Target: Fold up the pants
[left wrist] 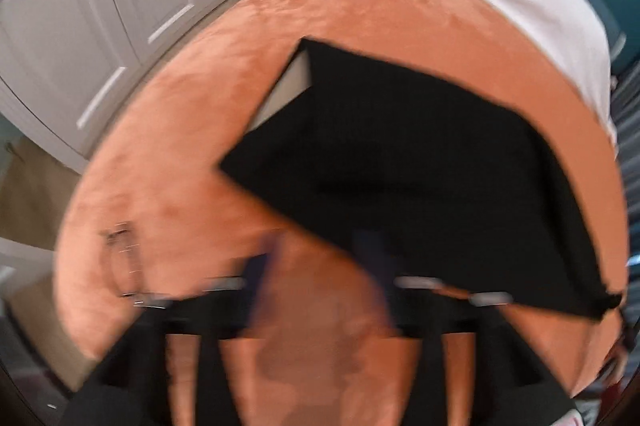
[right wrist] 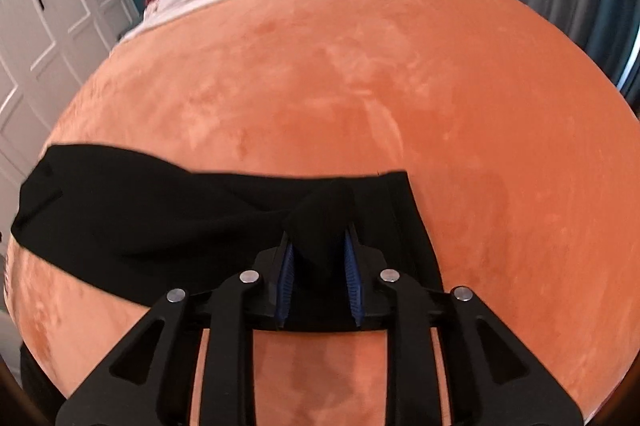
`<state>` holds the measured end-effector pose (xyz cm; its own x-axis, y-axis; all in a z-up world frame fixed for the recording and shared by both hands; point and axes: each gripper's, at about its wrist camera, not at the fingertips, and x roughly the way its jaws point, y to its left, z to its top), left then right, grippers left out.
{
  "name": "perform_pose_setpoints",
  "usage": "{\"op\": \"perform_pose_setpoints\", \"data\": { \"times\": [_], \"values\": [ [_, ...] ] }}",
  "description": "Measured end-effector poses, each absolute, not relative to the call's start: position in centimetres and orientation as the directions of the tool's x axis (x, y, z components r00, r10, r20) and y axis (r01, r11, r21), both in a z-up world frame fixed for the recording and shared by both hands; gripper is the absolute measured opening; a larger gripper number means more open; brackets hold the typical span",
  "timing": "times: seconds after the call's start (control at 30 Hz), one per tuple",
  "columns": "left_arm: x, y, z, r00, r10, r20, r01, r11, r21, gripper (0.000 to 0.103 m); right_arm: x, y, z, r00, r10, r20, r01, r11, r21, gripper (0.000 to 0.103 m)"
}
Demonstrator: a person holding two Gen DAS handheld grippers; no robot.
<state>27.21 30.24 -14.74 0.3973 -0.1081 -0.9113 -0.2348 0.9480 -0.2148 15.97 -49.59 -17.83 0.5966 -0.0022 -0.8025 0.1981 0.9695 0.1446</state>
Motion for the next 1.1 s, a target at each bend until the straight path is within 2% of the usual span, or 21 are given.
{"op": "perform_pose_setpoints", "data": {
  "times": [0.03, 0.13, 0.2, 0.27, 0.3, 0.33, 0.4, 0.5, 0.6, 0.67, 0.8, 0.83, 0.87, 0.9, 0.97, 1.0, 1.1],
  "values": [
    [28.2, 29.6, -14.7, 0.419, -0.098, -0.903, -0.253, 0.942, -0.219, 0.088, 16.0, -49.3, -17.6, 0.596, -0.001, -0.803, 0.196, 0.97, 0.145, 0.023],
    [31.4, 28.6, -16.7, 0.399, -0.103, -0.911, -0.299, 0.925, -0.236, 0.088, 15.8, -48.5, -17.1, 0.592, -0.018, -0.806, 0.192, 0.974, 0.12, 0.023],
    [32.7, 28.7, -18.7, 0.348, -0.098, -0.932, -0.357, 0.906, -0.228, 0.088, 15.3, -48.5, -17.2, 0.597, -0.026, -0.802, 0.204, 0.971, 0.12, 0.026],
    [34.2, 29.2, -21.3, 0.261, -0.115, -0.958, -0.435, 0.872, -0.223, 0.084, 14.6, -48.6, -17.0, 0.6, -0.034, -0.799, 0.228, 0.965, 0.131, 0.03],
    [34.3, 29.6, -21.8, 0.254, -0.107, -0.961, -0.464, 0.859, -0.218, 0.076, 14.3, -48.5, -17.1, 0.601, -0.038, -0.798, 0.235, 0.963, 0.131, 0.03],
    [34.4, 29.7, -21.5, 0.268, -0.091, -0.959, -0.47, 0.857, -0.212, 0.049, 14.1, -48.4, -17.0, 0.6, -0.045, -0.799, 0.238, 0.963, 0.125, 0.031],
    [34.8, 30.3, -20.3, 0.271, -0.062, -0.961, -0.446, 0.876, -0.183, 0.024, 13.9, -48.1, -16.9, 0.598, -0.061, -0.799, 0.242, 0.964, 0.108, 0.032],
    [33.7, 33.6, -16.7, 0.353, -0.175, -0.919, -0.413, 0.853, -0.321, 0.023, 13.3, -48.0, -16.2, 0.605, -0.08, -0.792, 0.249, 0.964, 0.092, 0.04],
    [32.6, 35.9, -13.1, 0.376, -0.13, -0.917, -0.376, 0.883, -0.28, 0.024, 12.0, -48.7, -15.6, 0.63, -0.108, -0.769, 0.287, 0.952, 0.102, 0.045],
    [32.0, 36.6, -12.0, 0.331, -0.037, -0.943, -0.344, 0.926, -0.157, 0.024, 11.0, -49.4, -15.8, 0.626, -0.137, -0.768, 0.326, 0.94, 0.098, 0.061],
    [31.2, 35.8, -14.2, 0.193, 0.124, -0.973, -0.277, 0.959, 0.067, 0.028, 9.0, -50.8, -17.3, 0.6, -0.144, -0.787, 0.408, 0.901, 0.146, 0.063],
    [31.2, 35.4, -15.0, 0.172, 0.218, -0.961, -0.265, 0.95, 0.168, 0.029, 8.5, -51.0, -17.3, 0.613, -0.12, -0.781, 0.418, 0.888, 0.192, 0.063],
    [31.0, 34.4, -15.2, 0.168, 0.371, -0.913, -0.255, 0.911, 0.323, 0.028, 8.2, -51.0, -17.2, 0.625, -0.101, -0.774, 0.419, 0.88, 0.223, 0.063],
    [30.9, 33.6, -15.0, 0.182, 0.416, -0.891, -0.247, 0.896, 0.368, 0.029, 8.1, -50.9, -16.9, 0.637, -0.079, -0.767, 0.416, 0.873, 0.256, 0.063],
    [30.4, 32.5, -14.0, 0.218, 0.389, -0.895, -0.257, 0.907, 0.332, 0.043, 8.4, -50.9, -16.3, 0.666, -0.021, -0.745, 0.397, 0.856, 0.331, 0.063],
    [29.8, 31.6, -12.9, 0.255, 0.336, -0.906, -0.275, 0.924, 0.265, 0.051, 9.0, -51.0, -15.9, 0.68, 0.012, -0.733, 0.389, 0.841, 0.375, 0.063],
    [27.8, 28.0, -10.3, 0.344, 0.231, -0.91, -0.275, 0.951, 0.138, 0.057, 11.5, -51.0, -15.7, 0.698, 0.082, -0.712, 0.393, 0.787, 0.475, 0.063]
  ]
}}
